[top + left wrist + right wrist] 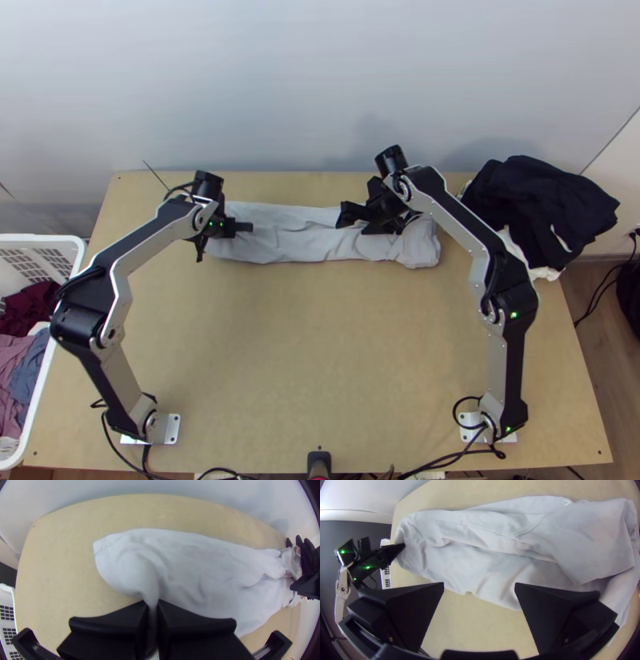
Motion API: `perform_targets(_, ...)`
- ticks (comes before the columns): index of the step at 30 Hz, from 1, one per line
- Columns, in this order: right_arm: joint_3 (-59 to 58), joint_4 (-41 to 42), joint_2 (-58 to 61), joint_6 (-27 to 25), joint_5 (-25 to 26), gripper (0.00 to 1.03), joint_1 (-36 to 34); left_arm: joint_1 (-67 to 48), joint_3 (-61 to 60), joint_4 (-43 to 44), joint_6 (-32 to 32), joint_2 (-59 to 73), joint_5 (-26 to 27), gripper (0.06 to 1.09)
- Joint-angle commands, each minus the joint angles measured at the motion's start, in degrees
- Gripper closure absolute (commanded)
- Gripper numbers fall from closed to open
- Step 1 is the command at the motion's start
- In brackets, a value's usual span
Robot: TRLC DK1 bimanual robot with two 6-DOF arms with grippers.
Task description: Fold the t-shirt
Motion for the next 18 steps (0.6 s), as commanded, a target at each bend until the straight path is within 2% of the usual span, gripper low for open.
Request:
perform_targets(1,0.33,-0.02,4.25,0.18,0.05,0.04,0.4,-0.12,1.85,-1.25,-1.37,-4.55,0.87,1.04)
perform_targets(18,0.68,-0.64,7.24,0.18,0.05,0.04,0.14,0.67,6.78,-5.65,-3.83,-8.86,3.33,1.04)
